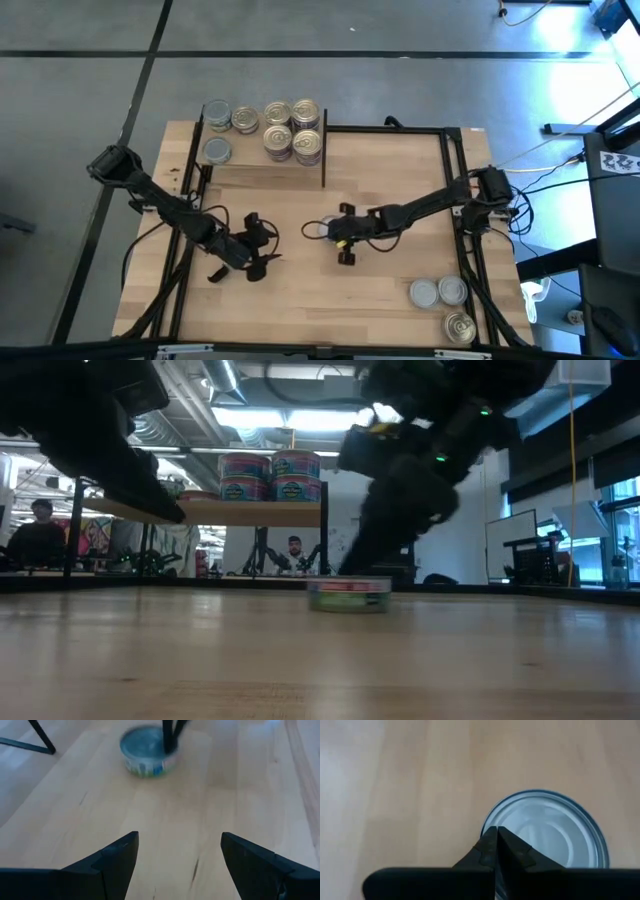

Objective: Stack canned seafood by type on shelf
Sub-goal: Stack the green tuna can on top of the green tuna can on the shelf

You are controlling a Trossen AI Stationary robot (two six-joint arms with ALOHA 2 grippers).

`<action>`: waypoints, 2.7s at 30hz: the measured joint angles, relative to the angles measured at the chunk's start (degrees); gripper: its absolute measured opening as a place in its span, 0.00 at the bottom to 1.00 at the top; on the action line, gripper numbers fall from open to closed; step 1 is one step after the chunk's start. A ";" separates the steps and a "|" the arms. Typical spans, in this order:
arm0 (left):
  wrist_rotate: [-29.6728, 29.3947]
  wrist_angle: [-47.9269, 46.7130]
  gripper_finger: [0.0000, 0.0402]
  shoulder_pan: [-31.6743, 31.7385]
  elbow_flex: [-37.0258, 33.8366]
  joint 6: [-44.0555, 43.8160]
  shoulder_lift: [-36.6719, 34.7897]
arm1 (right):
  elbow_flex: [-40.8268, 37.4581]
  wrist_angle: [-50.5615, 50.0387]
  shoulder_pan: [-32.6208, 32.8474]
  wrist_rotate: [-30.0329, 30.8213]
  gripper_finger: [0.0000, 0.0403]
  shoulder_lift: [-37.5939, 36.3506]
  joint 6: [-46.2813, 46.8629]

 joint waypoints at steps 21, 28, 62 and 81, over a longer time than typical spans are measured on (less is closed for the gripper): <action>2.16 22.87 0.63 4.94 0.04 11.29 13.89 | 23.22 -8.06 7.31 1.30 0.04 8.82 -13.90; 5.90 29.58 0.39 5.34 0.02 13.50 16.58 | 23.10 -13.20 10.01 3.49 0.04 4.18 -14.73; 4.35 44.74 0.08 6.41 -11.04 9.05 21.18 | 11.69 1.79 9.06 3.66 0.18 5.44 -15.13; 3.92 45.56 0.01 8.34 -11.51 4.23 21.27 | 11.66 10.90 7.16 13.90 0.87 11.50 -35.12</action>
